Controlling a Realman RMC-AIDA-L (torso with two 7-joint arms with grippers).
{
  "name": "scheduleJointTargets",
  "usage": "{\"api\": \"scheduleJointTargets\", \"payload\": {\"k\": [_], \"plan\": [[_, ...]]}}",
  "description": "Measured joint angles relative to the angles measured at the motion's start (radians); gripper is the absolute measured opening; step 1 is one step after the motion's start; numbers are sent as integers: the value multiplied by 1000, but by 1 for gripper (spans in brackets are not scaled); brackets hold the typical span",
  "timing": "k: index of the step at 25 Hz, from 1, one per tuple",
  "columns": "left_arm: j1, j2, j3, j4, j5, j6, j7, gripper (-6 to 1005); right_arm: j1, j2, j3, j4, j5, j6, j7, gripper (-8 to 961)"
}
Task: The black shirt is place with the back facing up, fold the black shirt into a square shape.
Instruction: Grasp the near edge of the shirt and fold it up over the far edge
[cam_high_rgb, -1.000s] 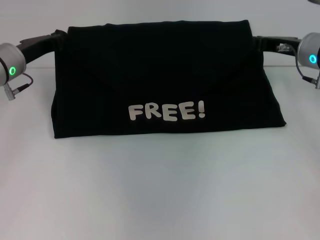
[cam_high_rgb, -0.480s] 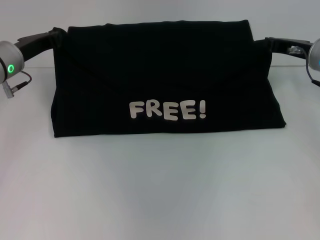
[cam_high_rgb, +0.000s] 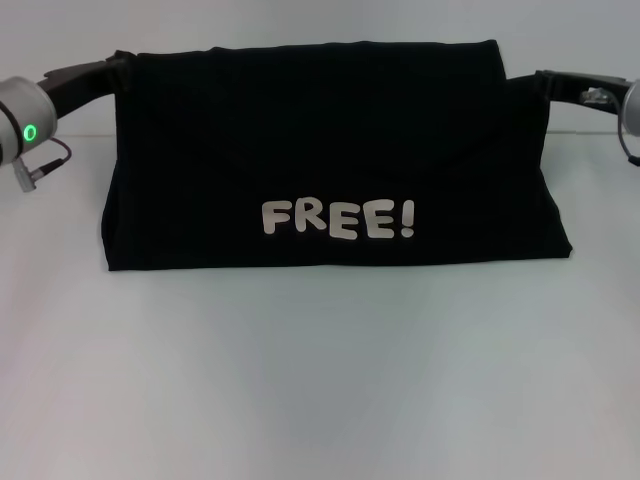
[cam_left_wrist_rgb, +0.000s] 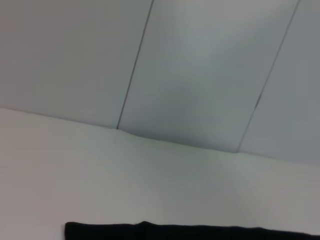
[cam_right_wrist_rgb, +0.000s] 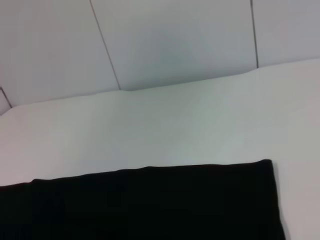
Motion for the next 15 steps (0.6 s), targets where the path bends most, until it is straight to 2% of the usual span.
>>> {"api": "scheduleJointTargets", "payload": {"k": [3,11,15], "plan": [[-4,-5,39,-1,-3,-2,4,77,3,8,-1,1,-1,2,-1,142],[-14,-26,58,5,2,-26,7,79,4,19,-2,0,0,-13,16,170],[-15,-31,141,8,2,-57,-13,80,3,22,-2,-6,0,-33,16,183]]}}
